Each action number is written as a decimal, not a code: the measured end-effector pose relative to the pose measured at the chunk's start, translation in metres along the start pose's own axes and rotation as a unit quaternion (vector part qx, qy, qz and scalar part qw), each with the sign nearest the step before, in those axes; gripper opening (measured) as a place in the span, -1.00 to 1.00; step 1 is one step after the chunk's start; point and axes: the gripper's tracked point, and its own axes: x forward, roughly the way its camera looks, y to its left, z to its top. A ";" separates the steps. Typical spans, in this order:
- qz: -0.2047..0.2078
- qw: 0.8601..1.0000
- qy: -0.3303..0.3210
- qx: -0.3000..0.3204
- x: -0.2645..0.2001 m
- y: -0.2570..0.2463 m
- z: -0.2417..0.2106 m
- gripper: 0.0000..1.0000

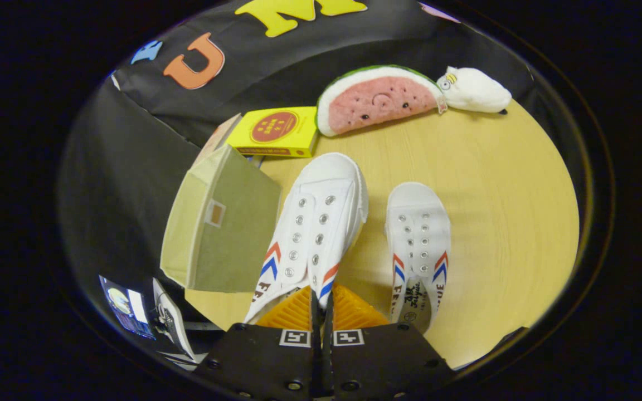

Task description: Open the storage box then place both shoes into the box .Put the left shoe in first, then the right shoe, with the right side of both shoes facing outward in a uniform manner.

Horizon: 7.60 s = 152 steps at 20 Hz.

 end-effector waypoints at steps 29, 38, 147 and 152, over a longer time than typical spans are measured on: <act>-0.133 0.985 0.083 -0.067 0.231 0.230 -0.005 -1.00; -0.101 0.988 0.104 -0.056 0.224 0.231 -0.009 -0.80; -0.239 0.939 -0.238 -0.073 0.024 -0.165 -0.014 0.55; -0.246 0.910 -0.320 -0.090 -0.054 -0.160 -0.009 0.93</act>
